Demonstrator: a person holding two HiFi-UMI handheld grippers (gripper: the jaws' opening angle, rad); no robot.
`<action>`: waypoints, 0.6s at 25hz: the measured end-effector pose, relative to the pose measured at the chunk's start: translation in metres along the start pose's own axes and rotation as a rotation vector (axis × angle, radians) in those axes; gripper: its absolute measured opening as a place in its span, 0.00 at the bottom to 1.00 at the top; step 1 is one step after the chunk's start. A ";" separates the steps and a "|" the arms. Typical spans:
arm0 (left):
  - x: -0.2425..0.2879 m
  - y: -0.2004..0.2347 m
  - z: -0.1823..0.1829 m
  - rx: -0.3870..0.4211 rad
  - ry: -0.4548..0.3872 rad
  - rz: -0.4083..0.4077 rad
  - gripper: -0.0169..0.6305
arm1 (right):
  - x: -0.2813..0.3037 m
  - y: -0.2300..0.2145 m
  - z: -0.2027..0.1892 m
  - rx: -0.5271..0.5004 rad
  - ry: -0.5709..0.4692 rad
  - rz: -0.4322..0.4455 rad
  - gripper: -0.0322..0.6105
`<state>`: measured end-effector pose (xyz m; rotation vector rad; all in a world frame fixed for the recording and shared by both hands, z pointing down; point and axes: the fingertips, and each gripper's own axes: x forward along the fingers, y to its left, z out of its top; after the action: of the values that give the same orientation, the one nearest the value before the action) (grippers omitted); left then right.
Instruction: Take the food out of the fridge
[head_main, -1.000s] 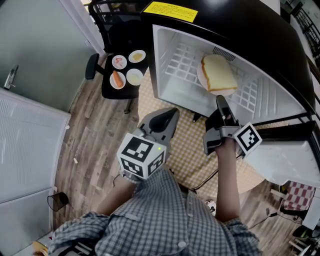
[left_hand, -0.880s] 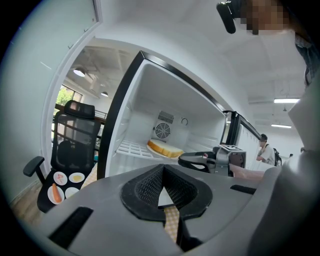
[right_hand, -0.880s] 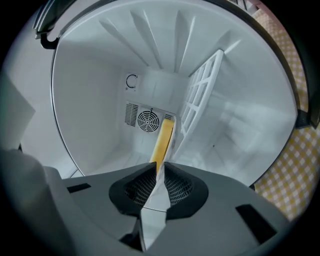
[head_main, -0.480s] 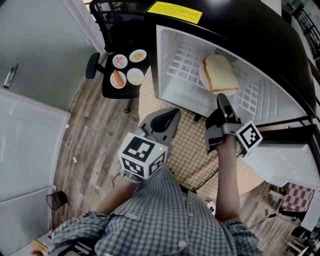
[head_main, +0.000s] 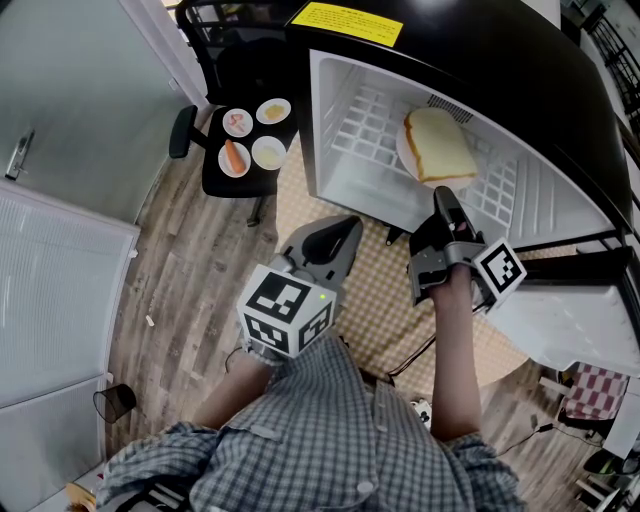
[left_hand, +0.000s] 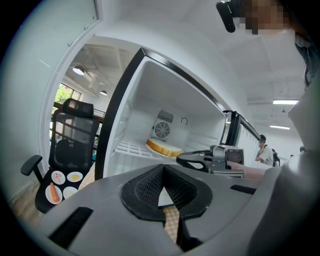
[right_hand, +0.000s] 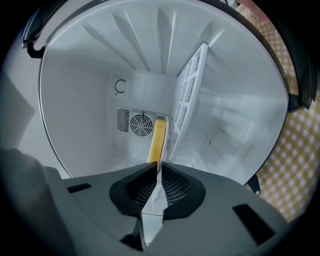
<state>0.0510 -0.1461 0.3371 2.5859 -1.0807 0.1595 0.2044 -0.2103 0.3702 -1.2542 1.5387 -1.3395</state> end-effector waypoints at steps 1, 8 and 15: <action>0.000 0.000 0.000 -0.001 0.000 0.000 0.03 | 0.000 0.001 -0.001 0.000 0.002 0.003 0.09; 0.005 -0.004 -0.002 -0.030 -0.004 -0.030 0.03 | -0.006 0.001 -0.007 0.006 0.018 0.020 0.09; 0.022 -0.003 -0.001 -0.187 -0.009 -0.103 0.03 | -0.012 0.001 -0.012 -0.010 0.027 0.016 0.09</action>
<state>0.0684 -0.1586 0.3424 2.4691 -0.9158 0.0212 0.1962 -0.1961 0.3707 -1.2321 1.5727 -1.3452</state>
